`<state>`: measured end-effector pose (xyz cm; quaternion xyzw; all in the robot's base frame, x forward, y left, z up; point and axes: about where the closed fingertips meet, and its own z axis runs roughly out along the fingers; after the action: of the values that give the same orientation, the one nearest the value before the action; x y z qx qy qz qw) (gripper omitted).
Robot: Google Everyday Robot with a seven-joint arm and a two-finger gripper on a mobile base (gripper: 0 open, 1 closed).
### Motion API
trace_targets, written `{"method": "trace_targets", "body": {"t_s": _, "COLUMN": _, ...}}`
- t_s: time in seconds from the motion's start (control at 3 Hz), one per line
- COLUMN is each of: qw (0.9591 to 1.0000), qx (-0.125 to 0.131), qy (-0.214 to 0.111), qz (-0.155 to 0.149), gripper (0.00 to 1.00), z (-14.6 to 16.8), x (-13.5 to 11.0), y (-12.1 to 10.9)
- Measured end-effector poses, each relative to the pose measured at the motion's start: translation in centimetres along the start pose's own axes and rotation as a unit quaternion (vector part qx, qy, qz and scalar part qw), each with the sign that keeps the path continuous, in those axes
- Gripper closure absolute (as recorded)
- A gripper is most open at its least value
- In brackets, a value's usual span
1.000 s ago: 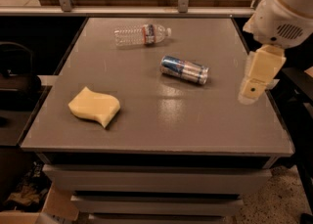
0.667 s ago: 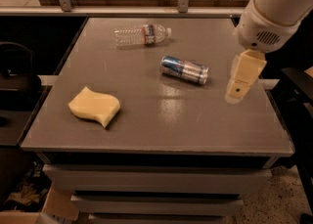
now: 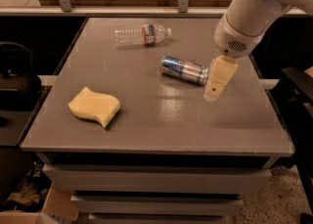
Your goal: Pick redbull can
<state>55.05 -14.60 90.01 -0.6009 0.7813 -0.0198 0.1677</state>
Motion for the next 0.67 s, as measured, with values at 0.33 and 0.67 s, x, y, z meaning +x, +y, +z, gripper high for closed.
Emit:
{"method": "trace_targets", "body": {"t_s": 0.33, "qw": 1.0, "qx": -0.001, "qy": -0.003, "qz": -0.004, "gripper": 0.0, "z": 2.3, "x": -1.4, "y": -1.5}}
{"method": "trace_targets", "body": {"t_s": 0.67, "qw": 0.9999, "qx": -0.01, "qy": -0.001, "qz": -0.008, "gripper": 0.0, "z": 4.6, "x": -2.5, "y": -2.1}}
